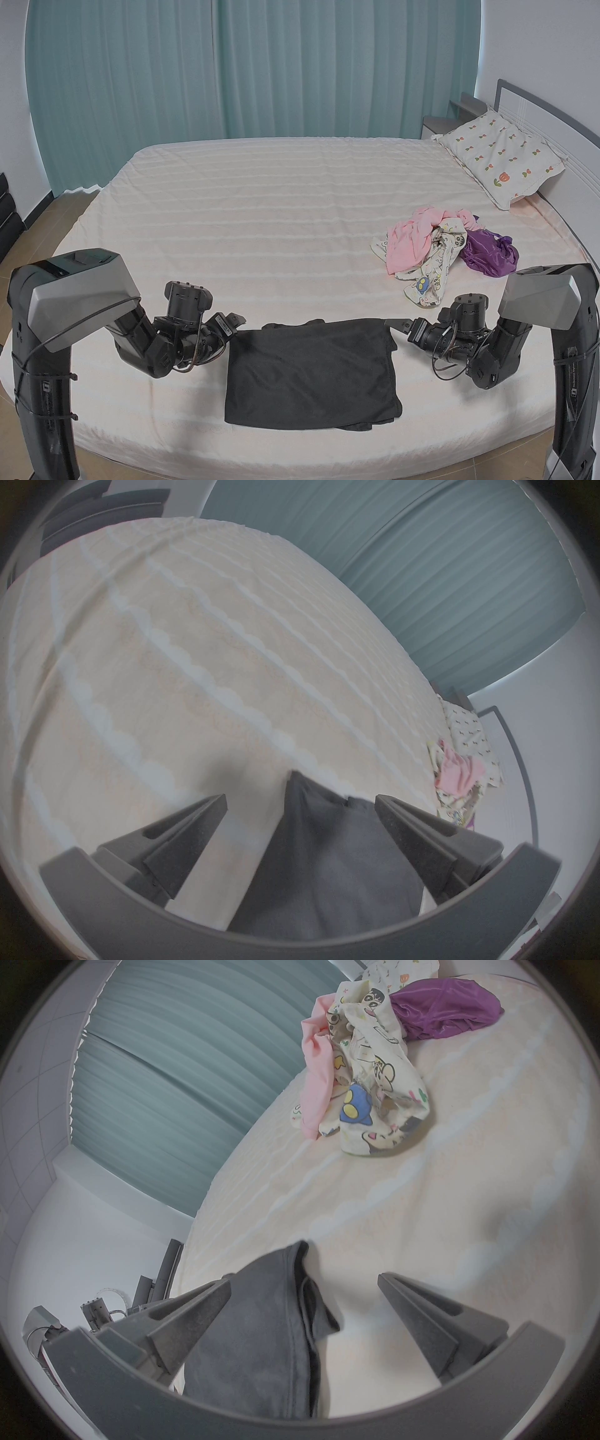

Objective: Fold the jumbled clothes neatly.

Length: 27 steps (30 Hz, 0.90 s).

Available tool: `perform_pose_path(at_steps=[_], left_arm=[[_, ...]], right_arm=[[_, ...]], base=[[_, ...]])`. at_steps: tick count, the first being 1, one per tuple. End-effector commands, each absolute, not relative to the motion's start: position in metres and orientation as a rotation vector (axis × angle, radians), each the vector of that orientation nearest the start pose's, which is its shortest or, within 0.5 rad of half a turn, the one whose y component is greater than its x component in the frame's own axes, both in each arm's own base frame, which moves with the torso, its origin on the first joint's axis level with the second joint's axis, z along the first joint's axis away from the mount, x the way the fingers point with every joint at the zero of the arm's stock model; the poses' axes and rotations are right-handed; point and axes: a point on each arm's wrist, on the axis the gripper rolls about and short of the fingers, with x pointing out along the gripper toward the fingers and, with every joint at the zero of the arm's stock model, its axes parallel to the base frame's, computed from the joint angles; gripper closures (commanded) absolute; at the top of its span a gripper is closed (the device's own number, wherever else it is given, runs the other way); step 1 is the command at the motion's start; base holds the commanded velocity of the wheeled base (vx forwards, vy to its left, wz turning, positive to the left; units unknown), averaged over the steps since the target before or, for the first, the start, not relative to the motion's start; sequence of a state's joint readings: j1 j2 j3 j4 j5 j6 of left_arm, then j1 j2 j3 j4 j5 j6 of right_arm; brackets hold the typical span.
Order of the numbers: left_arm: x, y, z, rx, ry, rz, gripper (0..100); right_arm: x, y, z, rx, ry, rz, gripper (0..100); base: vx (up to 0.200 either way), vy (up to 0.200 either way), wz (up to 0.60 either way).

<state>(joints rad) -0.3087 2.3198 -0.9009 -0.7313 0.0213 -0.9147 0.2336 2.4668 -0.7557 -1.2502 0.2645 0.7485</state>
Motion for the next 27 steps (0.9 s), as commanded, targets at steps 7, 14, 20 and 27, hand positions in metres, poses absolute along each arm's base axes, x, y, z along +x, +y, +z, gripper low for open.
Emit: perform_pose_path(at_steps=[7, 14, 20, 27], left_arm=[[0.31, -0.092, 0.007, -0.81, 0.728, -0.032, 0], [0.306, -0.089, 0.006, -0.82, 0.696, -0.043, 0], [0.305, -0.089, 0.005, -0.82, 0.702, -0.041, 0], [0.304, -0.089, 0.004, -0.818, 0.707, -0.038, 0]], right_arm=[[0.326, 0.122, -0.051, 0.643, 0.759, 0.366, 0], [0.326, 0.129, -0.055, 0.533, 0.808, 0.4, 0], [0.327, 0.143, -0.053, 0.484, 0.81, 0.452, 0], [0.332, 0.16, -0.045, 0.478, 0.772, 0.505, 0]], base=[[0.0, 0.0, 0.0], [0.0, 0.0, 0.0], [0.0, 0.0, 0.0], [0.0, 0.0, 0.0]])
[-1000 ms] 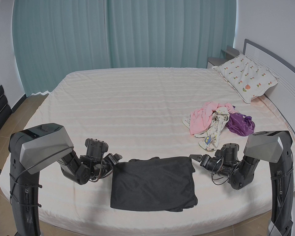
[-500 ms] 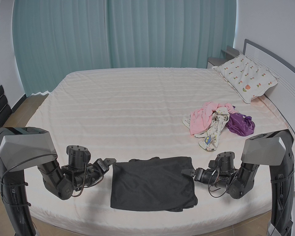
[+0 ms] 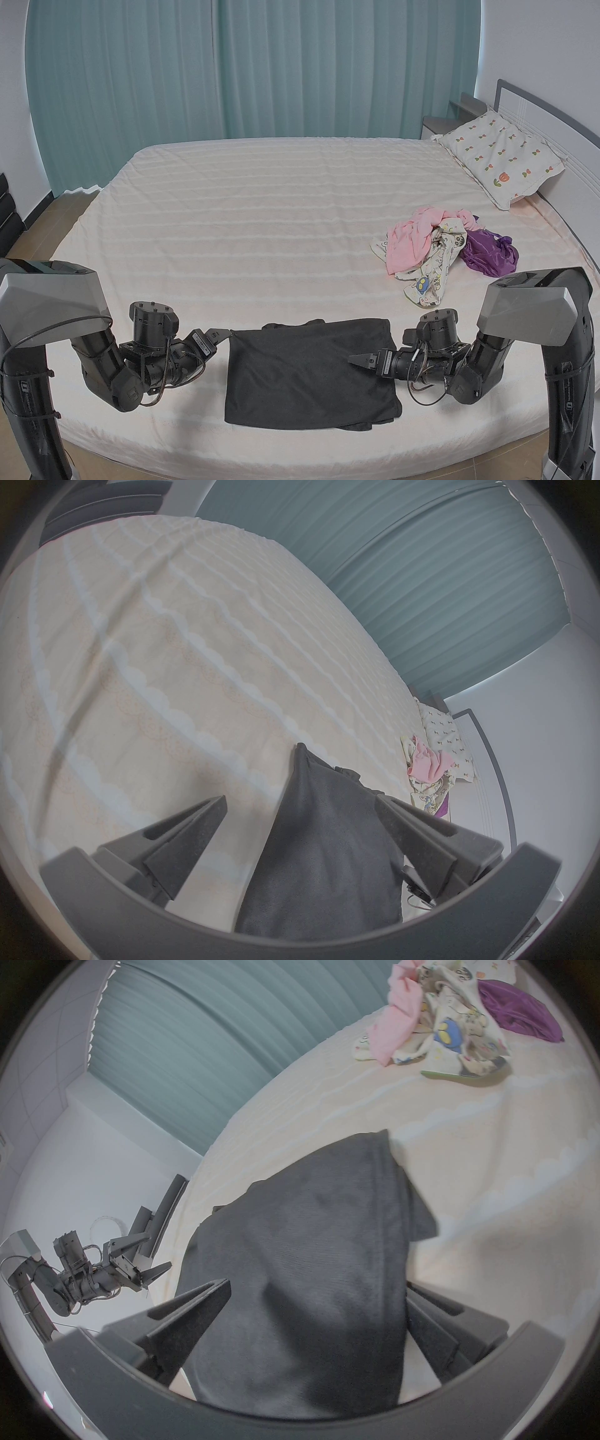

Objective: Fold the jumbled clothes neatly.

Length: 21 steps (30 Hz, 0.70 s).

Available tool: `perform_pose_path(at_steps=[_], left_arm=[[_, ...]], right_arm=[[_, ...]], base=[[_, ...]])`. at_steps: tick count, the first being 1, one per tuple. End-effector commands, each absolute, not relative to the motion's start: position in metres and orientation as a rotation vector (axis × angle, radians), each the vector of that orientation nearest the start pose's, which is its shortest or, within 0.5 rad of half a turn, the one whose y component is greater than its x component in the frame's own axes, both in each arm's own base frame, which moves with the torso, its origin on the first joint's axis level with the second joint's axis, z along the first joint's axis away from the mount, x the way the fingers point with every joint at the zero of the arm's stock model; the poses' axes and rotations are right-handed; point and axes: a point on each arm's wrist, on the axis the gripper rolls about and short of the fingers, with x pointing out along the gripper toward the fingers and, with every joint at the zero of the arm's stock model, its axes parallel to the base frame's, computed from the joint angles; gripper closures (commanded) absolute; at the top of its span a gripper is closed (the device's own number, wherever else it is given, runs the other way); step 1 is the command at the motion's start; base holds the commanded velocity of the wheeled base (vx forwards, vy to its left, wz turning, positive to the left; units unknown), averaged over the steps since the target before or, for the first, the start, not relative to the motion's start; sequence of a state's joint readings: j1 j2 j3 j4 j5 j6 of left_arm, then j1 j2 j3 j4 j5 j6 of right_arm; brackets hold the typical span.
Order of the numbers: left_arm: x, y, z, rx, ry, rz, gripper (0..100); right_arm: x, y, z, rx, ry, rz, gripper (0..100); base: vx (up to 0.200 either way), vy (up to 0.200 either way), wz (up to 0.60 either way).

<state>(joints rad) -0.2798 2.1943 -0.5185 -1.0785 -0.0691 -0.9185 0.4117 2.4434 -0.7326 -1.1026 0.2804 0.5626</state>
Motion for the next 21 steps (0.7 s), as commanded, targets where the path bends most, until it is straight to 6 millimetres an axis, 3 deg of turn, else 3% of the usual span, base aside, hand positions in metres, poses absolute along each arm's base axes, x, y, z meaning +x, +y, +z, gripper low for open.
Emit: perform_pose_path(at_steps=[1, 8, 9, 21], left_arm=[[0.3036, -0.0886, 0.0038, -0.818, 0.707, -0.038, 0], [0.3046, -0.0889, 0.0049, -0.82, 0.702, -0.041, 0], [0.305, -0.089, 0.0052, -0.819, 0.7, -0.04, 0], [0.3043, -0.0878, 0.0012, -0.818, 0.712, -0.032, 0]], right_arm=[[0.3326, 0.1617, -0.0445, 0.477, 0.773, 0.508, 0], [0.333, 0.1682, -0.046, 0.476, 0.806, 0.541, 0], [0.3337, 0.1686, -0.0456, 0.475, 0.81, 0.539, 100], [0.3301, 0.1657, -0.0361, 0.494, 0.821, 0.532, 100]], base=[[0.0, 0.0, 0.0], [0.0, 0.0, 0.0], [0.0, 0.0, 0.0], [0.0, 0.0, 0.0]])
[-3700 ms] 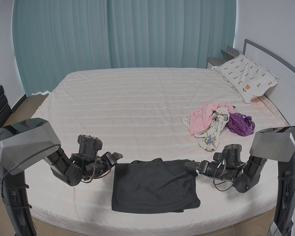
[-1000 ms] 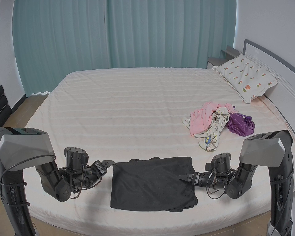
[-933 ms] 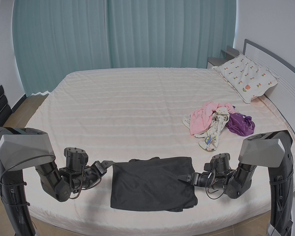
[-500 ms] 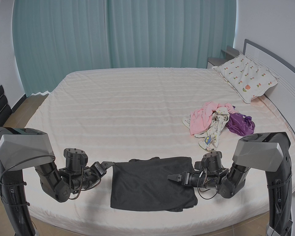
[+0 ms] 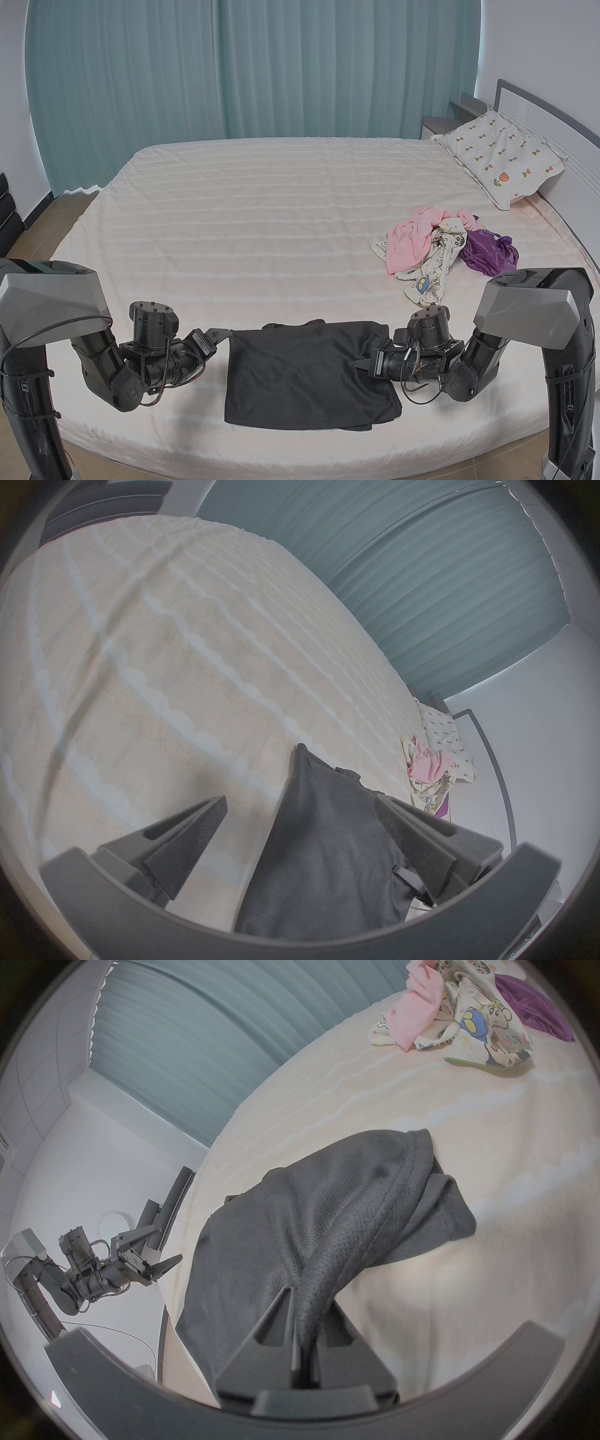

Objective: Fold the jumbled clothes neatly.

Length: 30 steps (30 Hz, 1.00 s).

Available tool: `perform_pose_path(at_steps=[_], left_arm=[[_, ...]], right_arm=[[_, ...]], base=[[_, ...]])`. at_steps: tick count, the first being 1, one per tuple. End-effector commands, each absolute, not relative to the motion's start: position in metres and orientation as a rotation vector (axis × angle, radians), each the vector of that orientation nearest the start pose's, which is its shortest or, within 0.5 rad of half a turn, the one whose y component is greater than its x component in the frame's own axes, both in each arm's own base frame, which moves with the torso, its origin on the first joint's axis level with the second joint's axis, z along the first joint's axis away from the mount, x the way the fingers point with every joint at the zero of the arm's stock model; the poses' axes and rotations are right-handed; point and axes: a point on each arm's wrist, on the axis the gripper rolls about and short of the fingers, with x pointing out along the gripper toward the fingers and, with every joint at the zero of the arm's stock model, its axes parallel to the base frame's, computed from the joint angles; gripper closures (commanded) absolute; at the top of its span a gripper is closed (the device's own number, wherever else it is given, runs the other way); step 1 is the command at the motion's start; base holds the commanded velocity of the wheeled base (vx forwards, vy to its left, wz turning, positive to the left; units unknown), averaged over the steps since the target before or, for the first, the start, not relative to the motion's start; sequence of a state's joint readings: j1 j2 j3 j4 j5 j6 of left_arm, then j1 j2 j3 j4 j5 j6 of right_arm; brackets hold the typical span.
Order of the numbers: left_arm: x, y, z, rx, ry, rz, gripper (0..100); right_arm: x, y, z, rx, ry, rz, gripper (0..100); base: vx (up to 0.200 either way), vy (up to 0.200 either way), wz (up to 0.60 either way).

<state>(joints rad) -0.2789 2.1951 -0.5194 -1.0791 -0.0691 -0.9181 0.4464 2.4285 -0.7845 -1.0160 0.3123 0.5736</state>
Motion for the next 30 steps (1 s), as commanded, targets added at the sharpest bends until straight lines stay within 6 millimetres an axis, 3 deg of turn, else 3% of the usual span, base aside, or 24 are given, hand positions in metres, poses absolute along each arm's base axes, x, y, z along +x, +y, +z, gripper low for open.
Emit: perform_pose_path(at_steps=[1, 11, 26, 30], left_arm=[[0.304, -0.088, 0.001, -0.818, 0.712, -0.032, 0], [0.303, -0.087, -0.003, -0.848, 0.726, -0.009, 0], [0.3, -0.088, -0.001, -0.868, 0.729, -0.005, 0], [0.299, -0.088, -0.001, -0.867, 0.729, -0.002, 0]], right_arm=[[0.33, 0.166, -0.036, 0.495, 0.821, 0.531, 100], [0.322, 0.161, -0.039, 0.603, 0.831, 0.508, 100], [0.312, 0.151, -0.03, 0.619, 0.786, 0.512, 100], [0.312, 0.152, -0.033, 0.619, 0.792, 0.509, 100]], base=[[0.0, 0.0, 0.0], [0.0, 0.0, 0.0], [0.0, -0.2, 0.0], [0.0, 0.0, 0.0]])
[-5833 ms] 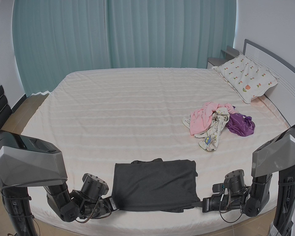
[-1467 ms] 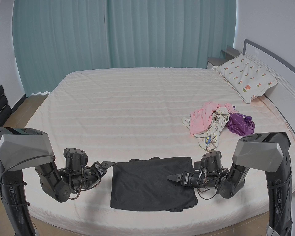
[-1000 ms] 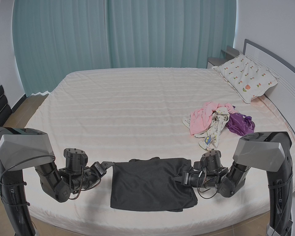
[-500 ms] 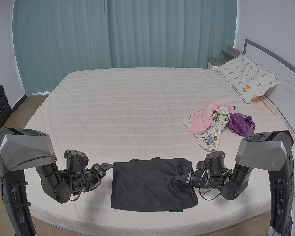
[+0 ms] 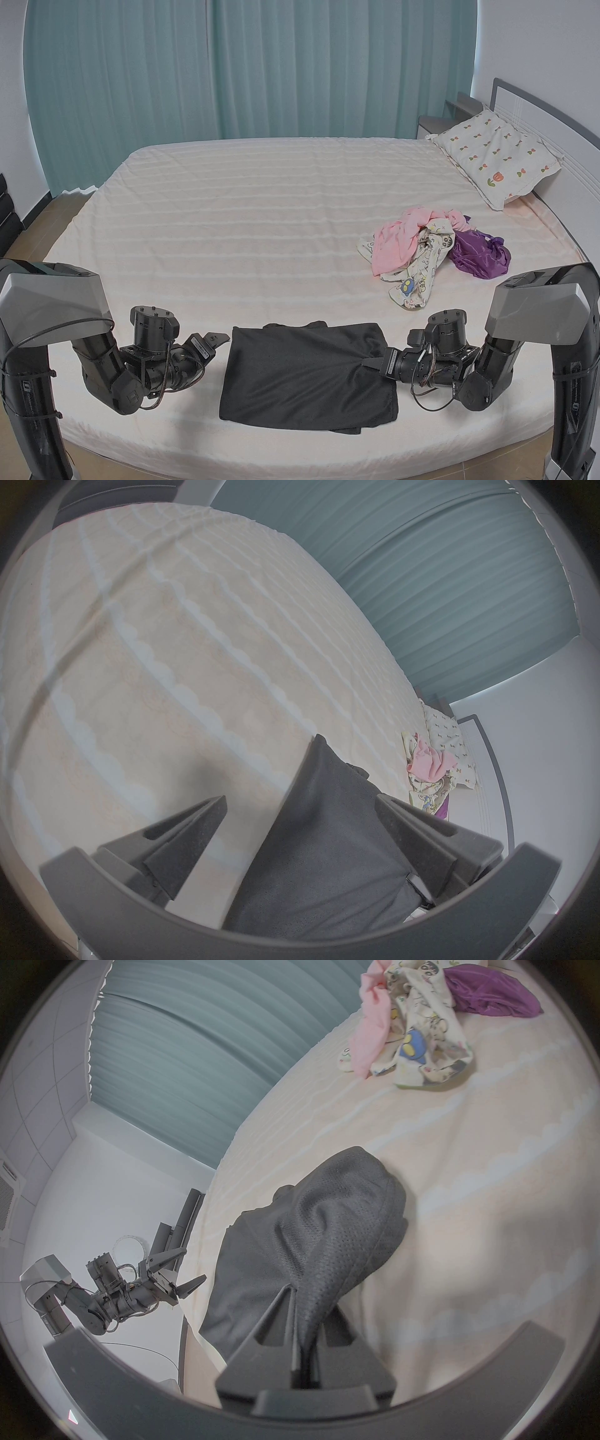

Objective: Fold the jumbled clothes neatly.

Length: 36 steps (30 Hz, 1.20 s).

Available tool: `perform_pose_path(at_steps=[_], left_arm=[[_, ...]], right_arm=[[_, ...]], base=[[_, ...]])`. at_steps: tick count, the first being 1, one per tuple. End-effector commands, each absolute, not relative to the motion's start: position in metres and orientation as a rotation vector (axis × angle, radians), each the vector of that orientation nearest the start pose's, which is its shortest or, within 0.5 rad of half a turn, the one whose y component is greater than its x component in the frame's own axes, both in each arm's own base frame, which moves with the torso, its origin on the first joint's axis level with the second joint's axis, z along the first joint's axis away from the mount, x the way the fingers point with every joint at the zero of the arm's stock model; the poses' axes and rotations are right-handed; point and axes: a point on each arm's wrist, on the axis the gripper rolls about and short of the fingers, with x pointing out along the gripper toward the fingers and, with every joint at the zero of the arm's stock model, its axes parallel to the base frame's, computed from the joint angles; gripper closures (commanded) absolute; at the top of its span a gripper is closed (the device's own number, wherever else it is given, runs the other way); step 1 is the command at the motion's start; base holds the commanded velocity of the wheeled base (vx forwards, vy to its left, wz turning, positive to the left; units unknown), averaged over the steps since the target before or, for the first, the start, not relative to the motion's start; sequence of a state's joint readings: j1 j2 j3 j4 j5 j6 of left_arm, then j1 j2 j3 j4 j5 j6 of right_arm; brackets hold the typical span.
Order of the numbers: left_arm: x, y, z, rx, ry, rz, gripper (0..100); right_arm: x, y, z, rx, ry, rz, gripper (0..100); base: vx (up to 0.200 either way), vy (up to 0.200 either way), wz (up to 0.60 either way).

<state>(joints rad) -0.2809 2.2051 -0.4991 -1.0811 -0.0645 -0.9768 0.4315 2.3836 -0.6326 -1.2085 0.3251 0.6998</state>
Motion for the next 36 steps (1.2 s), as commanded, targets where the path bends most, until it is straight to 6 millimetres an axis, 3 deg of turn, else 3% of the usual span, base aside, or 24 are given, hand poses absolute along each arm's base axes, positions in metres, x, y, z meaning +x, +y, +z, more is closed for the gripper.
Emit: perform_pose_path(at_steps=[1, 20, 36], left_arm=[[0.299, -0.088, -0.001, -0.867, 0.729, -0.002, 0], [0.298, -0.089, -0.002, -0.864, 0.737, -0.004, 0], [0.293, -0.093, -0.002, -0.855, 0.75, -0.014, 0]], right_arm=[[0.313, 0.152, -0.034, 0.619, 0.792, 0.509, 100], [0.308, 0.15, -0.035, 0.62, 0.784, 0.519, 100], [0.3, 0.147, -0.033, 0.621, 0.78, 0.521, 100]], base=[[0.0, 0.0, 0.0], [0.0, 0.0, 0.0], [0.0, -0.2, 0.0]])
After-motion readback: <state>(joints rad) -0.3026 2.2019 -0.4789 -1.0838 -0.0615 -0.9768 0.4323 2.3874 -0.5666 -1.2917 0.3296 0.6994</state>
